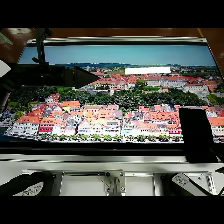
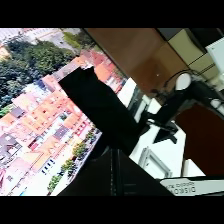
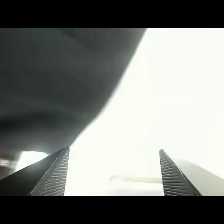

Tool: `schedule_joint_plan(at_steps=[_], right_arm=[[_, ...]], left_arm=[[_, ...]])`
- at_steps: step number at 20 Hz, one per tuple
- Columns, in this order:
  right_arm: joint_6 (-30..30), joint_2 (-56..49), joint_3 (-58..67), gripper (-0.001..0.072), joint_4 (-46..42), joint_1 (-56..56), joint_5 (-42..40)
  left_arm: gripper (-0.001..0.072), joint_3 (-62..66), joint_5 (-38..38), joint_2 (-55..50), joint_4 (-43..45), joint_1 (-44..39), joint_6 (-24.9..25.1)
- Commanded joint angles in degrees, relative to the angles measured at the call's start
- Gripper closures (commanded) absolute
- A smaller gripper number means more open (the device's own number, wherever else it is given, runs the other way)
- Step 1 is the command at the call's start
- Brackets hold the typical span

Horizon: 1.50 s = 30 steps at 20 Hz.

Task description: Fold the shirts.

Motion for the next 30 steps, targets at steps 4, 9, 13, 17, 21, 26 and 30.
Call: schedule_joint_plan(at_steps=[4,9,13,17,21,26,30], right_arm=[[-6.38,14.36,13.40,0.0042,15.32,0.04,-10.58],[-12.96,17.25,22.53,0.0042,40.70,24.35,-27.45],[-3.65,8.92,22.53,0.0032,18.36,57.16,-19.10],[0.85,-1.75,22.53,0.0032,16.59,68.50,-14.97],[0.81,-4.92,22.53,0.0032,19.54,72.30,-15.04],[0.81,-4.90,22.53,0.0032,20.59,72.63,-15.02],[0.81,-4.90,22.53,0.0032,20.59,72.63,-15.02]], left_arm=[[0.0667,0.09,11.08,-0.13,18.16,0.00,-7.87],[0.0668,6.56,-3.48,-5.88,67.34,-0.87,-33.27],[0.0008,12.33,-18.23,-13.73,71.73,-1.55,-32.96],[0.0009,12.63,-22.80,-16.26,71.73,-1.42,-32.87],[0.0010,12.63,-21.00,-16.24,71.69,-1.44,-32.92],[0.0009,12.63,-21.03,-16.24,70.88,-1.46,-32.98],[0.0009,12.61,-21.05,-16.26,70.84,-1.44,-32.96]])
